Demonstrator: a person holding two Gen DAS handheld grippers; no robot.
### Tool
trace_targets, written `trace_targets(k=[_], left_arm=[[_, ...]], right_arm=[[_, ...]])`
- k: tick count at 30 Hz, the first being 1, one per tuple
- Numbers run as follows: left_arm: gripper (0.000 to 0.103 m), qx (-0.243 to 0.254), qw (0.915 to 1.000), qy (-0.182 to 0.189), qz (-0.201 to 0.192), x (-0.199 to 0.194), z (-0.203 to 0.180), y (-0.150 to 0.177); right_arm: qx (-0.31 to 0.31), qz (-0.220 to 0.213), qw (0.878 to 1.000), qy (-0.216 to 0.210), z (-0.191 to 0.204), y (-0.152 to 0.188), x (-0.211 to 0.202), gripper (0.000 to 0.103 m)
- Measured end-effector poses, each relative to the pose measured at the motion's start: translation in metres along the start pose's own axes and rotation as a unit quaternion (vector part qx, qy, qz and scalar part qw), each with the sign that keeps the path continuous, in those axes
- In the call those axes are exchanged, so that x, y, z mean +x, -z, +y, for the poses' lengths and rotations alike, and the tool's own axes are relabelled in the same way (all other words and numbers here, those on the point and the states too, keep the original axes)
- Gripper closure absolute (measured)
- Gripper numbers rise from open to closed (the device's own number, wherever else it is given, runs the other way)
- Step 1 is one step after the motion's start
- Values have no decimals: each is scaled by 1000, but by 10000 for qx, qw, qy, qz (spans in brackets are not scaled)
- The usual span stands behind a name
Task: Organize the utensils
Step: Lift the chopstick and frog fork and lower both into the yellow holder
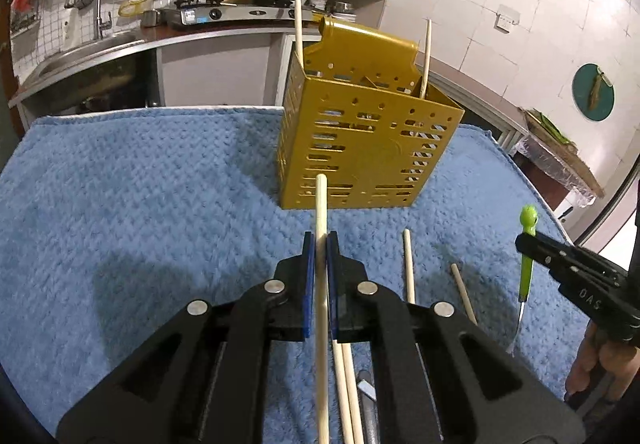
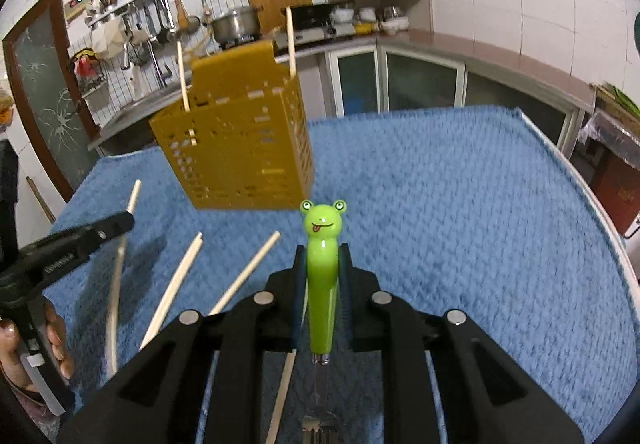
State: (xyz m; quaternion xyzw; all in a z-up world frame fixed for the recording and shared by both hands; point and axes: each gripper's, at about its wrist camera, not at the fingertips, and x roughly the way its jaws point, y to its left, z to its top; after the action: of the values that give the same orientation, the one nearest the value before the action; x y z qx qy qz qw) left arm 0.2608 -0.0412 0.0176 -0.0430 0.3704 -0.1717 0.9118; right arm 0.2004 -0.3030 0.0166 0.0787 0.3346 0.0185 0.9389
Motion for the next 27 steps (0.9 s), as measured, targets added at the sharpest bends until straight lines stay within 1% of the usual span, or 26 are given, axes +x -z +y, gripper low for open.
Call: trace_targets(k=[4, 6, 9, 11, 14, 15, 17, 20, 23, 27], left_arm=[[99, 48, 10000, -27, 29, 4, 2, 0], [99, 31, 10000, -17, -77, -2, 3, -4], [99, 38, 9990, 47, -436, -23, 2, -17], [99, 93, 9978, 105, -654, -37, -2, -31], [99, 234, 9945, 223, -993, -56, -14, -58], [99, 320, 9924, 224, -1171, -64, -20, -72], [99, 393, 9889, 208, -1416, -72, -26, -89], [99, 499, 9800, 177, -1916, -84, -39, -124], [99, 507, 9714, 133, -2317, -86, -46, -151], [99, 541, 9619, -12, -2680, -75, -55, -180]], right_arm=[[-30, -94, 10000, 0, 2, -5, -3, 87], [-22, -171, 9998, -31, 3, -10, -6, 87], [5, -389, 9991, -144, 6, -24, -21, 87], [-9, -537, 9983, -217, 9, -37, -30, 87], [-117, -888, 9956, -260, 18, -66, -44, 87], [-161, -1048, 9940, -259, 22, -78, -49, 87], [-204, -1223, 9919, -285, 27, -97, -55, 87], [-265, -1503, 9878, -322, 36, -126, -61, 87], [-288, -1745, 9837, -330, 43, -153, -67, 87], [-311, -1923, 9803, -324, 47, -183, -66, 87]])
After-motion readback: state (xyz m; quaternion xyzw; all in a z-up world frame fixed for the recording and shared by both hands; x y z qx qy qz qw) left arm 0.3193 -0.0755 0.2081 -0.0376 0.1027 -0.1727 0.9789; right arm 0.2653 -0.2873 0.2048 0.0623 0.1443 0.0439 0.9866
